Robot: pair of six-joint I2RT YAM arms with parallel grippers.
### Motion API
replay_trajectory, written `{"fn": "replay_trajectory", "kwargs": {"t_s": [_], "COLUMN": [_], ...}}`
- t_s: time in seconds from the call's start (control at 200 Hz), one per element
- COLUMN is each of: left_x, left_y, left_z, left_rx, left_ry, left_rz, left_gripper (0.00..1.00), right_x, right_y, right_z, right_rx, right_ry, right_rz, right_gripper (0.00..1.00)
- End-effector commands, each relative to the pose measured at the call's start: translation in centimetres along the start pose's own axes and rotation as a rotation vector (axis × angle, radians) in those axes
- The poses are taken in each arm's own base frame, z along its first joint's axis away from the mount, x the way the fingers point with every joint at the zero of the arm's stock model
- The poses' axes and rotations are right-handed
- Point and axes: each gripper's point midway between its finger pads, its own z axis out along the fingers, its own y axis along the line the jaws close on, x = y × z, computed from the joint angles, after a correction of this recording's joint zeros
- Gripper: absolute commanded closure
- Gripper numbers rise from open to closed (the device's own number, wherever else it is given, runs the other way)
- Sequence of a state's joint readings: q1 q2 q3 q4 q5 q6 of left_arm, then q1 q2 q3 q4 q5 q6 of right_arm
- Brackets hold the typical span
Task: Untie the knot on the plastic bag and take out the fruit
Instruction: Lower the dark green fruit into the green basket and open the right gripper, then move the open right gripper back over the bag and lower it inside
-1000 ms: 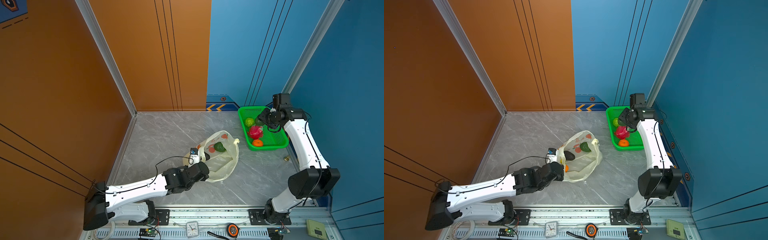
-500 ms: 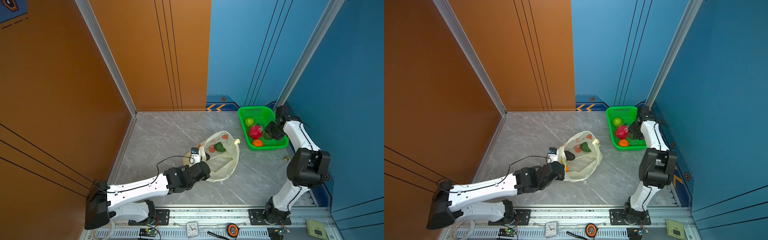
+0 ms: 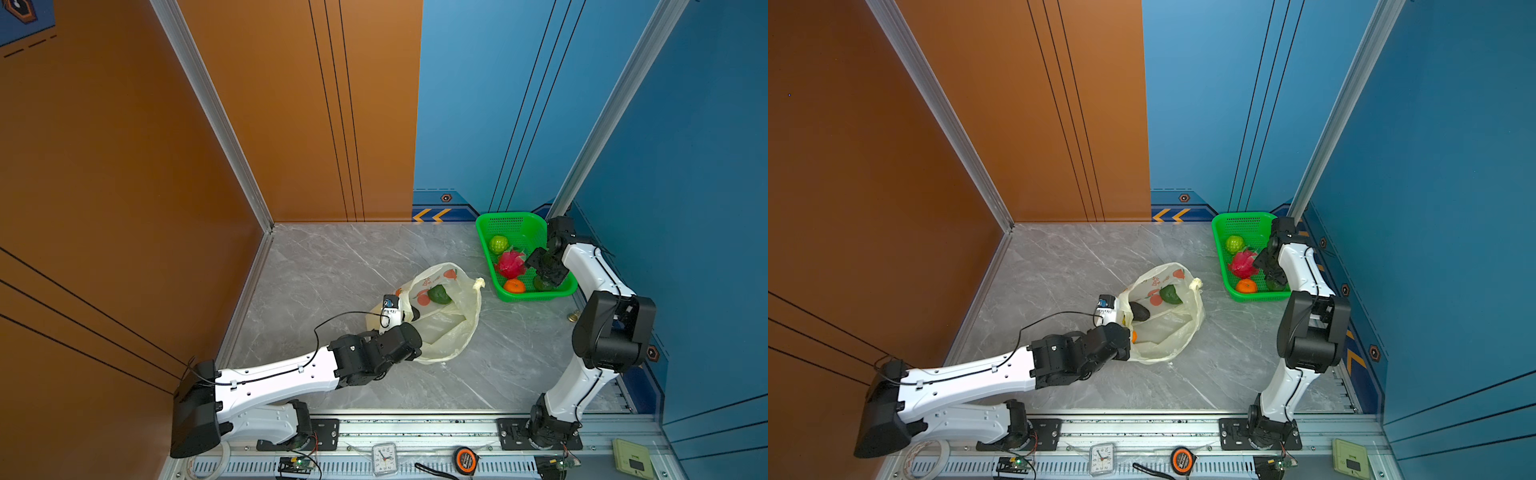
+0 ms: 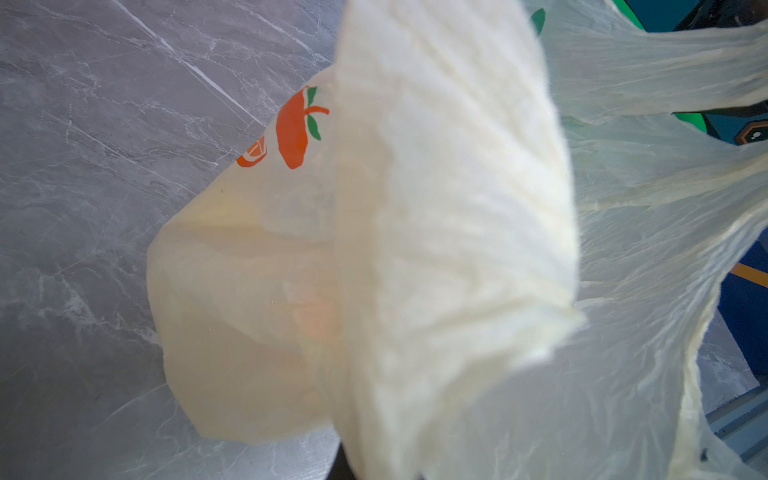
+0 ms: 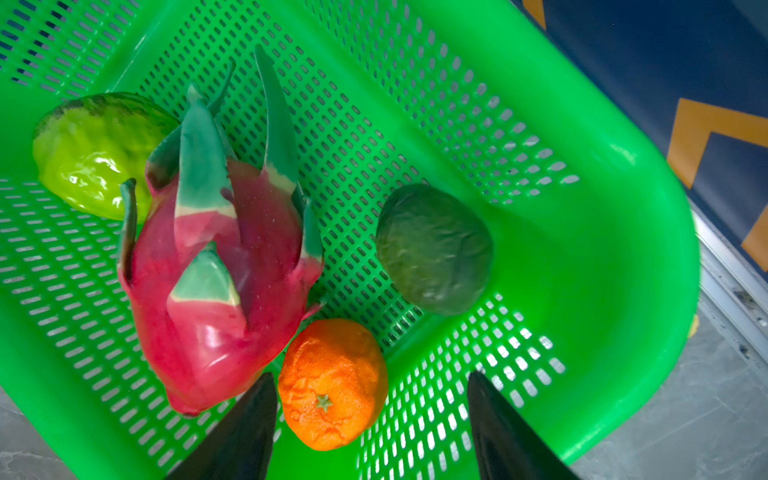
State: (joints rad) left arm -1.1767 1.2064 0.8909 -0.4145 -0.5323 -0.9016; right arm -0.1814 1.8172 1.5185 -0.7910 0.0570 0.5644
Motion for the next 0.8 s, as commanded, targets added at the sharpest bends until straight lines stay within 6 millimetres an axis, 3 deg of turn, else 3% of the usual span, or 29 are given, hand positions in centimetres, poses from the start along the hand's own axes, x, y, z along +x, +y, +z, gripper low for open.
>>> {"fn": "replay_trajectory", "kwargs": {"t_s": [0.0, 0.18, 0.441, 0.621, 0.651, 0.791], "left_x": [-0.9, -0.9, -1.3, -1.6, -1.6, -1.7], "left_y": [-0.5, -0.5, -0.5, -0.6, -0.6, -0.6], "left_z": [-0.5, -0.6, -0.9, -1.1, -1.1, -1.1], "left_rx": [-0.002, -0.002, -0.002, 0.002, 0.003, 0.005], "left_ry": [-0.030, -0.035, -0.052, -0.058, -0.058, -0.056], "left_rz": [0.008, 0.012, 0.024, 0.035, 0.036, 0.043], "left_gripper": [1.00, 1.00, 1.00, 1.00, 1.00, 1.00], "right_x": [-0.1, 0.4, 3.2, 7.6, 8.1, 12.6], "right_y": [0.4, 2.2, 7.1, 11.6, 12.7, 15.8], "right_z": [-1.6, -5.1, -13.7, -19.9, -21.6, -25.6], "right_rx": [-0.023, -0.100, -0.264, -0.382, -0.419, -0.508], "right_ry": [-0.031, -0.053, -0.080, -0.067, -0.080, -0.062], "right_rz": [-0.014, -0.047, -0.193, -0.373, -0.401, -0.525], "right_gripper": [0.29, 0.28, 0.25, 0.23, 0.23, 0.22]}}
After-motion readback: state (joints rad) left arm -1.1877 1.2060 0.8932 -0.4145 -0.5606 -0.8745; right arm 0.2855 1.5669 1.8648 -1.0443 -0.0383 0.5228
